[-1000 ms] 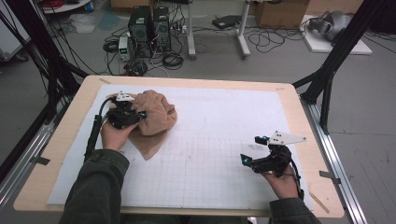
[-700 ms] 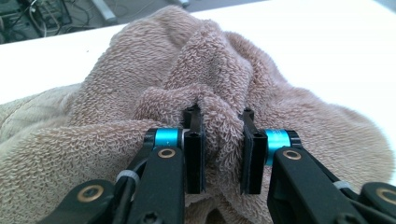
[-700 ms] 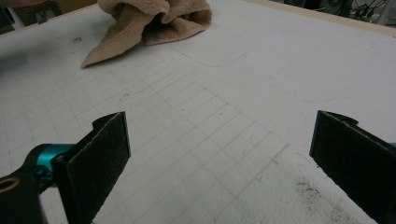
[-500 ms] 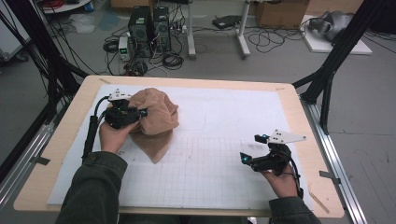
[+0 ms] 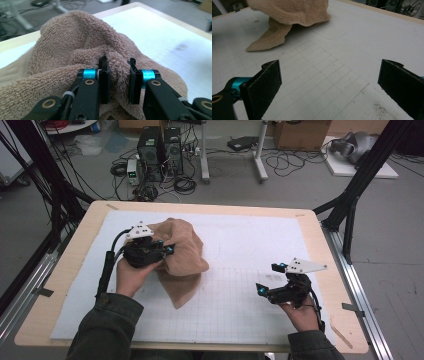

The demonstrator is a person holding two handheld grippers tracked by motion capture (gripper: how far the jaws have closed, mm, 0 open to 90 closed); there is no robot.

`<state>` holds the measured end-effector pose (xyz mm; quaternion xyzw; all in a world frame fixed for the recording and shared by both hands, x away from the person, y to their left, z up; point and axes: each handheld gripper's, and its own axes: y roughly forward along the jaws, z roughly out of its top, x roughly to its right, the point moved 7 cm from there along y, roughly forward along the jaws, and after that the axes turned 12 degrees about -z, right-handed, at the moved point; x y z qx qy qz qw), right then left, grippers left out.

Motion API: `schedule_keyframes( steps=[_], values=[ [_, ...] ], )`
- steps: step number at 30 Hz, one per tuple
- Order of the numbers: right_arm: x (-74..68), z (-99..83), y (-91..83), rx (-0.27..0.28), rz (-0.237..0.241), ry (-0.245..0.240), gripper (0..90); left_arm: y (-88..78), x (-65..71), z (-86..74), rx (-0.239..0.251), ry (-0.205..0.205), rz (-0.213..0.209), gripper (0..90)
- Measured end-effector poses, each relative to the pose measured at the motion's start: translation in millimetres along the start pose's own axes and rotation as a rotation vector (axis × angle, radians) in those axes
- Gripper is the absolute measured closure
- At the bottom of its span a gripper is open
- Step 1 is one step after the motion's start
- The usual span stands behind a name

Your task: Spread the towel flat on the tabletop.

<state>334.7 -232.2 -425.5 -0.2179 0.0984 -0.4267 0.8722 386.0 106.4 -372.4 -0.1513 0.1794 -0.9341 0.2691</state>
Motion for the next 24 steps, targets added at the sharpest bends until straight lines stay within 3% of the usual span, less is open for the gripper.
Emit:
schedule_keyframes(
  steps=[1,2,6,7,8,9,11,13,15,18,19,24],
  values=[
    [-0.2,1.0,-2.1,-0.002,0.003,-0.001,4.0,5.2,14.6,1.6,-0.005,0.016,-0.025,75.9],
    [-0.5,1.7,-3.2,-0.003,0.002,0.002,4.0,5.2,14.6,1.6,-0.005,0.016,-0.025,75.9],
    [-1.2,4.1,-5.8,0.002,0.003,-0.006,4.0,16.1,45.0,3.9,0.005,0.032,-0.094,75.9],
    [-1.6,5.6,-6.8,0.008,0.005,-0.015,4.0,22.2,60.1,2.1,0.000,0.042,-0.131,75.8],
    [-2.2,6.2,-7.3,0.009,0.006,-0.015,4.1,22.2,60.1,2.1,0.000,0.042,-0.131,75.8],
    [-2.7,6.7,-7.6,0.011,0.008,-0.018,4.1,28.9,71.8,-2.2,-0.019,0.049,-0.159,75.7],
    [-4.1,7.0,-7.9,0.010,0.013,-0.015,4.1,36.8,80.5,-9.2,-0.040,0.061,-0.169,75.7],
    [-4.6,6.6,-7.7,0.008,0.015,-0.015,4.0,42.3,83.9,-15.2,-0.058,0.066,-0.170,75.7],
    [-6.6,4.5,-4.0,0.004,0.026,-0.014,4.1,52.4,84.0,-31.8,-0.102,0.084,-0.133,75.2],
    [-9.7,1.5,1.2,-0.007,0.042,-0.011,4.4,55.4,80.9,-41.1,-0.105,0.067,-0.125,74.4],
    [-10.8,0.9,3.4,-0.010,0.047,-0.007,4.4,57.7,77.6,-50.3,-0.128,0.066,-0.104,74.0],
    [-17.1,1.7,13.1,-0.014,0.076,0.000,5.6,58.4,75.7,-62.9,-0.126,0.063,-0.095,71.9]
  ],
)
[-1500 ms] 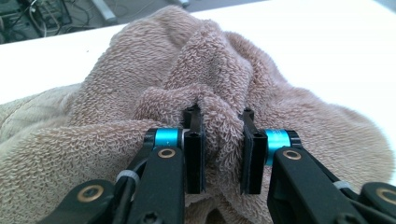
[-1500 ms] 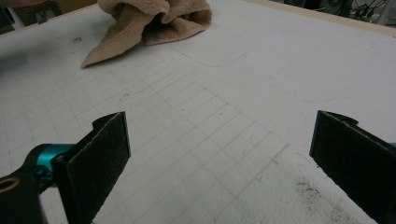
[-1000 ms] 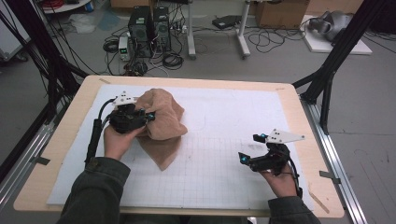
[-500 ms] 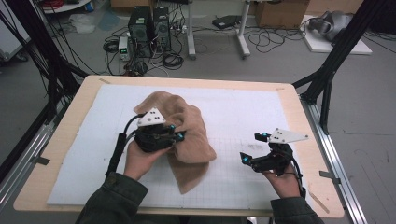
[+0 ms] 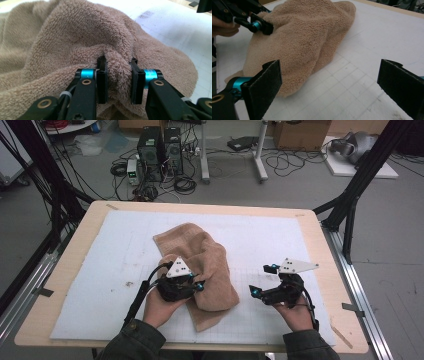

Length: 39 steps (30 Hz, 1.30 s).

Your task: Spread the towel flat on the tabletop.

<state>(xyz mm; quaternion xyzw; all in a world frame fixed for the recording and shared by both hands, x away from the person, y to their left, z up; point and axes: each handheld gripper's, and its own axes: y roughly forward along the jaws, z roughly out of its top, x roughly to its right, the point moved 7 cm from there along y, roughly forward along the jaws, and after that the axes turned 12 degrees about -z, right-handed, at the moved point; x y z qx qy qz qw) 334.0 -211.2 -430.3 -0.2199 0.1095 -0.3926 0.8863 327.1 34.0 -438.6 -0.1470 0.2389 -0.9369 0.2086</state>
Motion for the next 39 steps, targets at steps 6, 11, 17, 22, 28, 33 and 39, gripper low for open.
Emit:
schedule_keyframes(
  steps=[6,11,17,22,28,33,39],
  values=[
    [-18.4,8.1,24.9,-0.012,0.098,-0.007,16.5,-4.4,1.8,-2.1,0.011,-0.006,-0.011,52.9],
    [-35.1,11.1,42.1,-0.033,0.174,-0.044,31.6,-18.3,4.5,-3.7,0.006,-0.008,-0.026,41.7],
    [-49.1,5.0,62.7,-0.100,0.252,-0.057,44.8,-48.2,-4.5,-2.3,0.041,-0.014,-0.008,37.3],
    [-55.8,-4.1,73.2,-0.169,0.267,-0.121,69.3,-63.8,-23.1,-1.0,0.066,-0.036,0.034,36.4],
    [-55.4,-3.5,62.3,-0.154,0.267,-0.160,79.9,-69.9,-36.4,-1.1,0.053,-0.047,0.053,38.0],
    [-57.7,1.3,37.3,-0.153,0.278,-0.220,79.9,-68.8,-37.5,2.7,0.056,-0.043,0.050,37.8],
    [-54.3,6.2,6.0,-0.149,0.275,-0.234,79.9,-67.8,-33.7,7.6,0.053,-0.028,0.037,37.9]
  ],
)
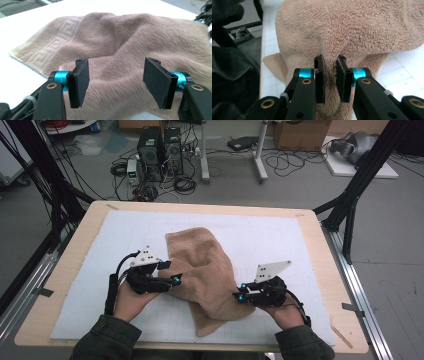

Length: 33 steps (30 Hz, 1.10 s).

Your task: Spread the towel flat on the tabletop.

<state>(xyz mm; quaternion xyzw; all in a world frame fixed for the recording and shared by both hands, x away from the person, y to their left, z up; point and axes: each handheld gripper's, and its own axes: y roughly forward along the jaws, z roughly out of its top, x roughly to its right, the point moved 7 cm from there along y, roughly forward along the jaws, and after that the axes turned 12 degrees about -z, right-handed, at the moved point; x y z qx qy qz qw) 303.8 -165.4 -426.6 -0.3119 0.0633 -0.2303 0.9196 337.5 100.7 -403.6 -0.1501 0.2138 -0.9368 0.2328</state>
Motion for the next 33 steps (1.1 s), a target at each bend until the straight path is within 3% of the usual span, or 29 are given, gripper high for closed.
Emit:
schedule_keyframes(
  steps=[5,7,9,11,13,15,18,19,20,22,25,28,30,33],
  values=[
    [-5.2,-8.2,-21.7,-0.008,-0.007,0.003,79.8,0.4,2.3,1.1,-0.005,0.009,-0.015,39.8],
    [-8.6,-13.3,-24.1,-0.011,0.011,0.012,78.7,3.9,2.2,0.0,-0.013,0.005,-0.018,40.8],
    [-11.0,-17.2,-21.5,-0.016,0.028,0.024,72.5,6.1,2.0,-0.8,-0.024,0.009,-0.023,41.3],
    [-8.3,-15.8,-23.6,0.013,0.025,0.039,65.3,15.2,0.6,-2.3,-0.045,0.012,-0.028,41.5],
    [1.0,-10.4,-29.9,0.056,-0.018,0.062,62.1,21.3,-2.7,-2.5,-0.054,0.012,-0.025,41.5],
    [13.2,-4.5,-32.3,0.065,-0.080,0.073,59.8,28.0,-6.1,-3.6,-0.068,0.005,-0.030,41.6],
    [27.5,4.1,-25.1,0.065,-0.108,0.108,55.1,36.9,-10.0,-8.7,-0.114,0.006,-0.033,43.6],
    [30.9,5.8,-19.4,0.057,-0.106,0.118,53.0,36.9,-10.0,-8.7,-0.114,0.006,-0.033,44.5],
    [33.5,6.9,-12.2,0.050,-0.100,0.122,50.9,41.7,-12.6,-13.6,-0.157,0.010,-0.033,45.4],
    [36.0,6.2,3.3,0.024,-0.078,0.145,49.0,45.7,-14.1,-19.1,-0.195,0.005,-0.036,48.5],
    [35.6,2.1,22.1,-0.002,-0.053,0.165,54.7,50.1,-14.6,-29.4,-0.265,0.017,-0.040,59.1],
    [28.0,-2.8,33.4,-0.025,-0.022,0.159,69.4,52.5,-12.9,-41.2,-0.316,0.025,-0.064,72.2],
    [21.7,-4.7,38.7,-0.047,-0.005,0.134,78.5,50.5,-11.7,-46.4,-0.328,0.031,-0.076,83.1],
    [17.9,-6.3,41.1,-0.048,0.006,0.123,85.4,44.5,-8.9,-47.1,-0.309,0.038,-0.087,88.6]
  ],
)
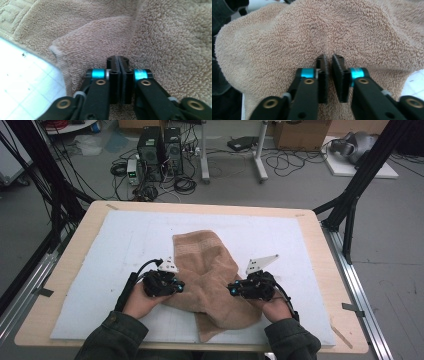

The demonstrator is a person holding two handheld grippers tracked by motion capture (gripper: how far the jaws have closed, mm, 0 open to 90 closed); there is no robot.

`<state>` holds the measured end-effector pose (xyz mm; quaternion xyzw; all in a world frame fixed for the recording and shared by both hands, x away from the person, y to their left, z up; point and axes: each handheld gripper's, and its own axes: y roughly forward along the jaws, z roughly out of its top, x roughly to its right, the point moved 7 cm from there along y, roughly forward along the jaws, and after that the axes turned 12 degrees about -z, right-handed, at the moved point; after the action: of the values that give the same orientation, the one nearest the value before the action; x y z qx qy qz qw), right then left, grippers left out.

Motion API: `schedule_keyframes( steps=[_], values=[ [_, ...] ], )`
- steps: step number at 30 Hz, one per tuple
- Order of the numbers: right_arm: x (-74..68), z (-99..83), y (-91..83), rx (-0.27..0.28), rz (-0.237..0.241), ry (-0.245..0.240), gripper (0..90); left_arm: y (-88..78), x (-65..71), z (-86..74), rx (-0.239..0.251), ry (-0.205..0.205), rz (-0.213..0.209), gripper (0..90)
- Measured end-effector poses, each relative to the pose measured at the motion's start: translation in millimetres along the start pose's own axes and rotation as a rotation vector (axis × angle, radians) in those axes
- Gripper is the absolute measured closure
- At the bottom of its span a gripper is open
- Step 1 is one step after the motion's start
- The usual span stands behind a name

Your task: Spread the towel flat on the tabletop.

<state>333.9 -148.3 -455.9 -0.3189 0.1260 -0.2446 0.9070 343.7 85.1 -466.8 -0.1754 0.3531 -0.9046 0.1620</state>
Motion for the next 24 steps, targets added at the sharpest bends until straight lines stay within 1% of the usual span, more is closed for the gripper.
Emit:
schedule_keyframes(
  steps=[2,4,6,7,8,9,10,11,12,13,14,15,16,18,19,21,23,24],
  values=[
    [-2.1,-0.1,-2.1,0.008,0.008,0.001,86.2,-5.8,1.4,-3.0,0.015,-0.003,-0.003,88.9],
    [-5.8,0.2,-5.2,0.017,0.018,-0.004,86.6,-8.8,2.3,-5.4,0.018,-0.004,-0.003,89.0],
    [-11.2,0.9,-9.1,0.030,0.030,-0.014,86.7,-19.7,8.4,-12.4,0.045,-0.001,0.004,89.1],
    [-14.2,1.4,-10.8,0.035,0.036,-0.016,86.7,-19.7,8.4,-12.4,0.045,-0.001,0.004,89.1],
    [-14.2,1.4,-10.8,0.035,0.036,-0.016,86.7,-23.7,10.9,-14.9,0.051,0.000,0.007,89.1],
    [-17.4,1.9,-12.2,0.038,0.039,-0.021,86.7,-27.6,13.3,-17.2,0.057,0.003,0.014,89.1],
    [-25.1,2.7,-14.4,0.038,0.048,-0.039,86.7,-32.0,16.0,-19.8,0.060,0.005,0.016,89.1],
    [-29.2,3.3,-15.0,0.040,0.052,-0.047,86.7,-40.5,21.2,-25.7,0.077,-0.004,0.009,89.1],
    [-29.2,3.3,-15.0,0.040,0.052,-0.047,86.7,-40.5,21.2,-25.7,0.077,-0.004,0.009,89.1],
    [-38.3,3.7,-15.4,0.039,0.065,-0.063,86.7,-47.6,23.5,-33.6,0.082,-0.013,0.010,89.1],
    [-41.9,3.6,-14.8,0.036,0.071,-0.072,86.7,-47.6,23.5,-33.6,0.082,-0.013,0.010,89.1],
    [-44.6,3.6,-14.2,0.033,0.076,-0.079,86.5,-52.1,24.2,-40.8,0.095,-0.033,-0.002,89.1],
    [-45.6,4.1,-14.1,0.033,0.075,-0.081,85.8,-54.1,23.8,-43.3,0.094,-0.042,-0.003,89.4],
    [-45.5,5.0,-15.2,0.037,0.076,-0.088,84.1,-56.8,23.1,-44.4,0.098,-0.040,-0.002,87.6],
    [-41.1,8.9,-20.9,0.058,0.070,-0.086,78.3,-62.6,20.9,-41.4,0.133,-0.060,-0.009,82.9],
    [-33.6,13.1,-27.2,0.081,0.052,-0.076,72.9,-69.8,18.5,-34.3,0.170,-0.064,-0.015,74.6],
    [-22.3,17.2,-35.1,0.090,0.014,-0.073,67.7,-75.2,15.4,-24.5,0.206,-0.060,-0.010,68.5],
    [-16.6,19.2,-38.0,0.096,-0.005,-0.059,65.9,-76.5,13.4,-19.3,0.216,-0.058,-0.003,64.9]
  ],
)
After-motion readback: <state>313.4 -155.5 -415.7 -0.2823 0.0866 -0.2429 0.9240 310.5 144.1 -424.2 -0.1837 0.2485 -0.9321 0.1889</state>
